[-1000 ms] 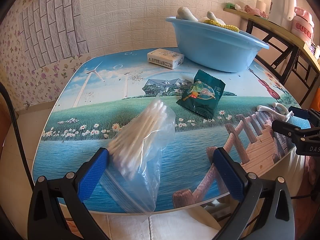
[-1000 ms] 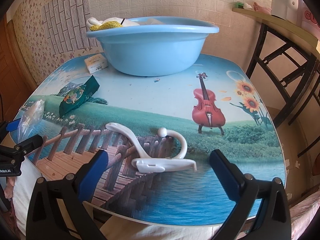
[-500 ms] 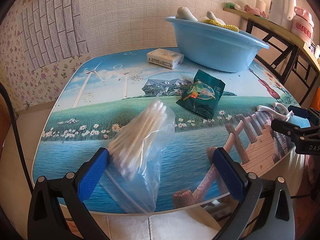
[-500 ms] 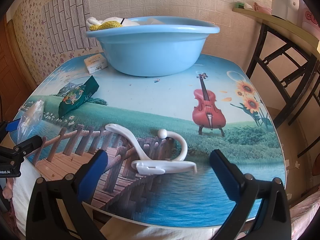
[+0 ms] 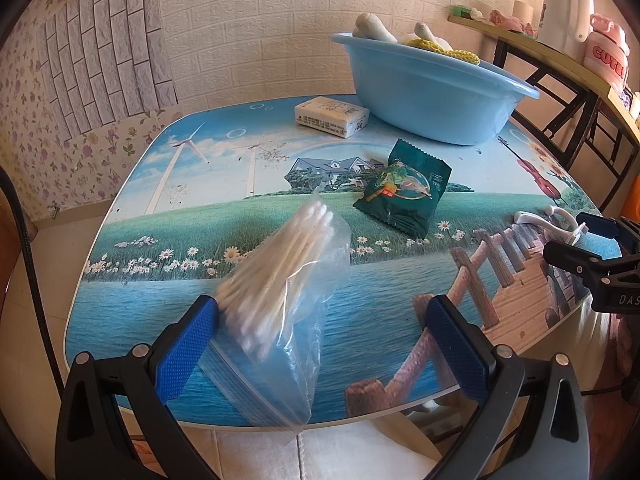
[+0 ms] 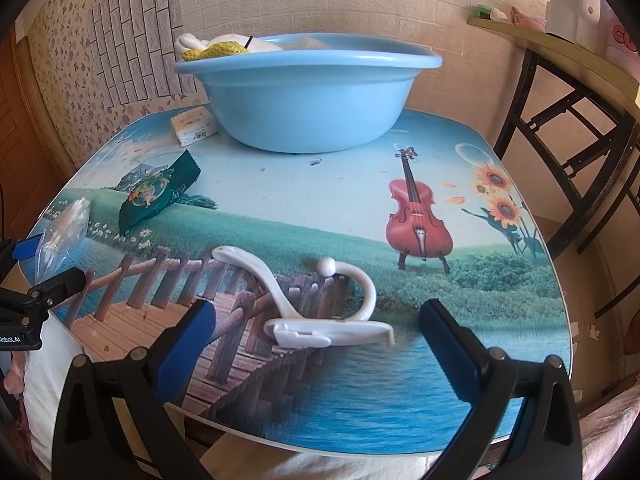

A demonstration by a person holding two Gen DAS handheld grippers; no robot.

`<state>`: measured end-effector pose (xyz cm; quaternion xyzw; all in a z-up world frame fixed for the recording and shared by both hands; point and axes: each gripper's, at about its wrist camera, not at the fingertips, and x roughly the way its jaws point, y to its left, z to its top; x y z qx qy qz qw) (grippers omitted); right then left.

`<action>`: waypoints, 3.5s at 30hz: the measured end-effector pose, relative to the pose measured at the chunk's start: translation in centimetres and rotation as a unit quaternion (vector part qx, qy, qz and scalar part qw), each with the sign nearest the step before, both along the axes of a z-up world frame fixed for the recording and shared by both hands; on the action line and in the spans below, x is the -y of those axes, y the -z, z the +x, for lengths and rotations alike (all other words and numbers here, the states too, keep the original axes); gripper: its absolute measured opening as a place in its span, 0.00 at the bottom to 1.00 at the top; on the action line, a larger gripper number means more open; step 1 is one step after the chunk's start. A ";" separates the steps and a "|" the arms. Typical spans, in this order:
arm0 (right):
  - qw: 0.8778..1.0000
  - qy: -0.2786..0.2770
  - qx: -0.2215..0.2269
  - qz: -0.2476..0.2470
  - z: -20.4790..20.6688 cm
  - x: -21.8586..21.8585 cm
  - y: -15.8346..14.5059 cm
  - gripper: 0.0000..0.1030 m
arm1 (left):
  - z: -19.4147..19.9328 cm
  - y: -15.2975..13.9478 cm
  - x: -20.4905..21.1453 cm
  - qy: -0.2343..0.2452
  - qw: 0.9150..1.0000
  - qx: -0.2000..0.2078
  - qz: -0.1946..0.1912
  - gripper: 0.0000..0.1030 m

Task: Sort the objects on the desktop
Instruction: 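Hold the swab bag and white hook piece lifted above the table, then carry the swab bag and white hook piece into the blue basin and open both tools, then withdraw both tools from the basin toward the remaining items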

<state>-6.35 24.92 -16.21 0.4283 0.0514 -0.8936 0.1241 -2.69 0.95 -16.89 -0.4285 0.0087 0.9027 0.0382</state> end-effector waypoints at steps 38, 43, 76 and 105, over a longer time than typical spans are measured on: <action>0.990 -0.013 -0.110 -0.090 -0.1 -1.9 -9.6 0.53 | -1.6 -10.3 1.4 -0.020 0.992 -0.104 0.064 0.18; 0.987 -0.015 -0.126 -0.103 -2.3 -1.9 -10.8 0.53 | -3.7 -12.3 0.0 -0.003 0.991 -0.120 0.065 0.18; 0.986 -0.009 -0.127 -0.106 -11.8 -2.3 -9.6 0.60 | -16.6 -12.3 -7.6 0.067 0.990 -0.124 0.026 0.56; 0.992 -0.068 0.036 -0.099 -5.3 9.5 -2.2 0.80 | -7.4 -4.6 7.7 -0.073 0.996 -0.034 0.050 0.76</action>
